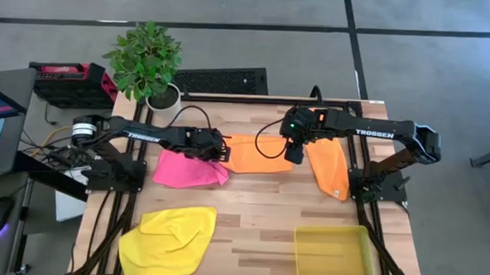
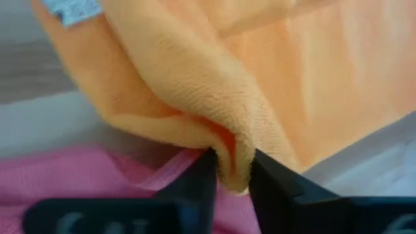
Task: Fold microfiber towels
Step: Fold the left orange microfiber cloth
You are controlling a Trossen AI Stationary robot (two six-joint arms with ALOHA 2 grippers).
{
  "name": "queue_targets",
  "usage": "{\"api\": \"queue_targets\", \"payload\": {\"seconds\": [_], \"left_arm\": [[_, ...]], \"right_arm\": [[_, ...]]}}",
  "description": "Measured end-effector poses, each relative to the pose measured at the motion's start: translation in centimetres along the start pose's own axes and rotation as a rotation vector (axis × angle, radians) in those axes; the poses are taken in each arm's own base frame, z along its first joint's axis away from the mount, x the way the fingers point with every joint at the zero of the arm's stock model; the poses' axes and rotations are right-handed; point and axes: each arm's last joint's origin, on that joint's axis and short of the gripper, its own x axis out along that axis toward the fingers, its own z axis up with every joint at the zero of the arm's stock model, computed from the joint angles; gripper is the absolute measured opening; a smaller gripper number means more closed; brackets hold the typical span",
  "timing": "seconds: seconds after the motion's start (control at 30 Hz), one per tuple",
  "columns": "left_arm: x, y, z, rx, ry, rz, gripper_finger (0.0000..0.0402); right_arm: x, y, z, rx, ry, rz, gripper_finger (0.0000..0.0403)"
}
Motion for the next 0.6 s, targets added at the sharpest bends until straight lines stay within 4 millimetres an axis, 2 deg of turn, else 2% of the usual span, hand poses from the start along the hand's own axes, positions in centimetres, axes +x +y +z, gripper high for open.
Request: {"api": "queue_targets", "payload": {"seconds": [0.1, 0.47, 0.6], "left_arm": [[0.1, -0.5, 0.1, 0.021, -0.008, -0.05, 0.0009], [-2.1, -4.3, 2.1, 0.135, -0.096, -0.188, 0.0002], [-1.1, -5.3, 2.4, 0.169, -0.083, -0.176, 0.0001]], "right_arm": [[-0.3, 0.0, -0.3, -0.003, 0.014, -0.001, 0.0226], [-5.0, -0.9, -1.7, 0.032, -0.117, -0.051, 0.0226], [-5.9, -1.3, -2.1, 0.048, -0.146, -0.061, 0.0226]]}}
